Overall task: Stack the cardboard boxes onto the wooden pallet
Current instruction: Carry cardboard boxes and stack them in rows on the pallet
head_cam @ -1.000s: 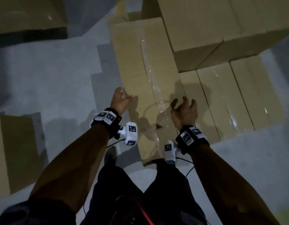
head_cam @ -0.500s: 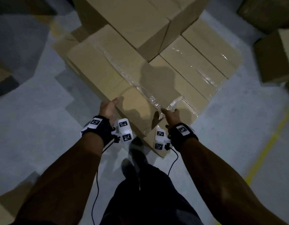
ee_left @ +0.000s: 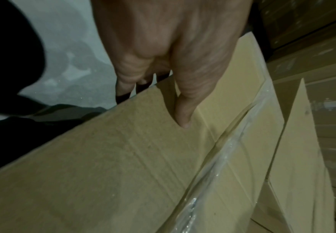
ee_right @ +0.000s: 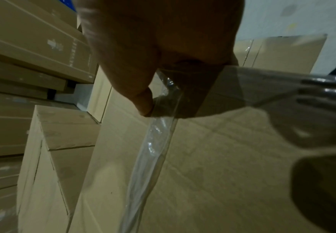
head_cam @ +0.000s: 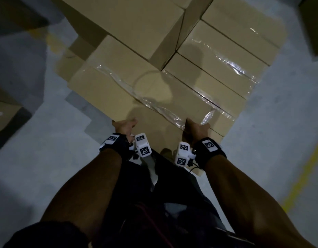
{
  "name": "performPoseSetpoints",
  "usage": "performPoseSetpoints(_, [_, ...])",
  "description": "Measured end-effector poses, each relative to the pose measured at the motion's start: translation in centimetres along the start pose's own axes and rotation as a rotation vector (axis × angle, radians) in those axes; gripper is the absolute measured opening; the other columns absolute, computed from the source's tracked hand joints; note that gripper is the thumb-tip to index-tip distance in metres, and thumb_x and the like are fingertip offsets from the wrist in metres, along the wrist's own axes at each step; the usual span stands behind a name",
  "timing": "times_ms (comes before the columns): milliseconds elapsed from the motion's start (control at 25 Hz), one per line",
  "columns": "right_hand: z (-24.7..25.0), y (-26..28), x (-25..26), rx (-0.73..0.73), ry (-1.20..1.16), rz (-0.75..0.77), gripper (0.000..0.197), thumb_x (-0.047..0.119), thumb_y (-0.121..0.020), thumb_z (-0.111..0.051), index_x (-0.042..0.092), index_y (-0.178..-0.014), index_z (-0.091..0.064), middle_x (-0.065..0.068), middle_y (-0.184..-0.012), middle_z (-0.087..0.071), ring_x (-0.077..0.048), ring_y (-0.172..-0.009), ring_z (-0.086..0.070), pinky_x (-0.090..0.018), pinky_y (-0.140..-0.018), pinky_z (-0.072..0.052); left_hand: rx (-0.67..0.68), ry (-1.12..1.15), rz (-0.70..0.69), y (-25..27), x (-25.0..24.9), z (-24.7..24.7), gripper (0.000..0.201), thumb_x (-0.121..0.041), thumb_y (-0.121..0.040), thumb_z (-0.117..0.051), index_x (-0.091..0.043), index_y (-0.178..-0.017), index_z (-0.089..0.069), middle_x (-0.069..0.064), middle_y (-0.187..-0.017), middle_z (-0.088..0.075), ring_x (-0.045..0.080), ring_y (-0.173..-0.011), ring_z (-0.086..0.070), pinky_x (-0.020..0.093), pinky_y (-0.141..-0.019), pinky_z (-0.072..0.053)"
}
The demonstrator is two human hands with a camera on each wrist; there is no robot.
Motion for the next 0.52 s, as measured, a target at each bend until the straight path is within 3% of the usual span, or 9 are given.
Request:
performPoseSetpoints(40, [-0.1, 0.0, 0.0, -0.019, -0.002, -0.004, 0.097, 0.031, -0.086, -0.075, 0.023, -0.154, -0.006, -0.016, -0.125, -0.054, -0.034, -0.102, -0.063, -0.053, -0.087, -0.057, -0.007, 0.017, 0.035, 0.1, 0.2, 0.0, 0.076, -0.036, -0.091, -0.07, -0.009, -0.15, -0.03, 0.017, -0.146, -0.042, 0.037, -0.123, -0.051, 0.043, -0.086, -0.05])
performPoseSetpoints(120, [-0.5, 0.1, 0.1, -0.053, 0.002, -0.001, 0.09, 0.032, -0.085, -0.076, 0.022, -0.149, -0.015, -0.013, -0.121, -0.055, -0.033, -0.103, -0.062, -0.053, -0.089, -0.057, -0.038, 0.091, 0.011, -0.5, 0.3, 0.3, 0.115, -0.044, -0.074, -0.085, -0.015, -0.157, -0.011, 0.014, -0.155, -0.034, 0.036, -0.129, -0.047, 0.047, -0.095, -0.05])
performPoseSetpoints(200, [-1.1, 0.5, 0.3, -0.059, -0.026, -0.011, 0.076, 0.029, -0.085, -0.076, 0.024, -0.14, -0.023, -0.01, -0.113, -0.055, -0.03, -0.098, -0.063, -0.051, -0.083, -0.059, -0.091, 0.111, -0.02, -2.9, 0.8, 1.0, 0.142, -0.054, -0.045, -0.094, -0.028, -0.156, -0.01, 0.011, -0.152, -0.039, 0.036, -0.127, -0.05, 0.058, -0.098, -0.048])
performPoseSetpoints(280, [-2.3, 0.7, 0.8, -0.053, -0.039, -0.018, 0.066, 0.025, -0.087, -0.076, 0.023, -0.132, -0.028, -0.011, -0.113, -0.055, -0.029, -0.095, -0.065, -0.046, -0.075, -0.061, -0.115, 0.123, -0.057, -4.7, 0.6, 1.6, 0.141, -0.054, -0.034, -0.092, -0.036, -0.151, -0.016, 0.008, -0.145, -0.047, 0.034, -0.123, -0.054, 0.061, -0.098, -0.047])
performPoseSetpoints(440, [-5.7, 1.4, 2.3, -0.032, -0.016, -0.003, 0.064, 0.02, -0.092, -0.07, 0.017, -0.138, -0.027, -0.013, -0.111, -0.057, -0.022, -0.081, -0.063, -0.033, -0.057, -0.056, -0.123, 0.161, -0.196, -3.5, -3.0, 2.9, 0.117, -0.047, -0.056, -0.085, -0.029, -0.151, -0.019, 0.008, -0.142, -0.05, 0.032, -0.122, -0.055, 0.056, -0.103, -0.045])
performPoseSetpoints(520, [-7.5, 1.4, 2.8, -0.026, -0.018, 0.004, 0.067, 0.019, -0.092, -0.069, 0.016, -0.141, -0.024, -0.015, -0.115, -0.057, -0.022, -0.082, -0.063, -0.032, -0.057, -0.056, -0.136, 0.118, -0.201, -4.2, -4.1, 3.9, 0.113, -0.046, -0.065, -0.081, -0.03, -0.153, -0.011, 0.009, -0.149, -0.043, 0.032, -0.128, -0.05, 0.056, -0.108, -0.041])
Point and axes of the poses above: each hand's wrist, its own y-axis away from the middle knuckle, its own z-axis out of the back of the hand, x = y × z, the point moved 2 cm from there along -y, towards the middle knuckle
